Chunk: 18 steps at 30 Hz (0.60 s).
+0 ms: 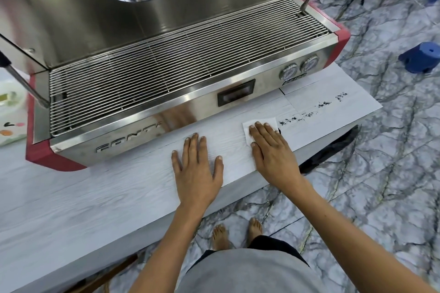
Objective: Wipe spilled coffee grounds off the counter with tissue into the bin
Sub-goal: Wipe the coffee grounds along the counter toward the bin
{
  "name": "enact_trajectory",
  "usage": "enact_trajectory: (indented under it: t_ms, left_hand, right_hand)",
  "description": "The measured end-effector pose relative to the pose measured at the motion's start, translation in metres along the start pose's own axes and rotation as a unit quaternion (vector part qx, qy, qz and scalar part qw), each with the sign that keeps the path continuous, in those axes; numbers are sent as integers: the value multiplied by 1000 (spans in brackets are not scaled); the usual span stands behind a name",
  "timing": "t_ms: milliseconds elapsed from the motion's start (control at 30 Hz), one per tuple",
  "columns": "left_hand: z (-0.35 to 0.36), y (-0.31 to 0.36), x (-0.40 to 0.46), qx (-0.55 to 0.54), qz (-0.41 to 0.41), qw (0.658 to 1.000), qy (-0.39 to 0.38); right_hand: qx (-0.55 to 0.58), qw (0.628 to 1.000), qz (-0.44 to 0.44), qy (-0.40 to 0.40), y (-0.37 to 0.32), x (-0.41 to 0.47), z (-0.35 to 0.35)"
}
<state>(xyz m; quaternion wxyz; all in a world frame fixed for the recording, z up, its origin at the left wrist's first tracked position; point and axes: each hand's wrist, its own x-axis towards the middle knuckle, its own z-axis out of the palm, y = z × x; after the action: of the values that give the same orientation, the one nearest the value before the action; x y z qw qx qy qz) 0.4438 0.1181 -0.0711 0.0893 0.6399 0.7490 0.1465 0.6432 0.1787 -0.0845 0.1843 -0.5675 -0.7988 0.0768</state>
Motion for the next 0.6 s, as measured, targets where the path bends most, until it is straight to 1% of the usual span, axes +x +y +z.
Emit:
enact_trajectory:
  t_ms: [233, 600]
  left_hand:
    - [-1, 0, 1, -9, -4, 1000, -5]
    - [5, 12, 2, -32, -23, 999, 10]
  right_hand:
    - [8, 1000, -15, 4, 11, 0, -3]
    - [11, 999, -28, -12, 42, 11, -13]
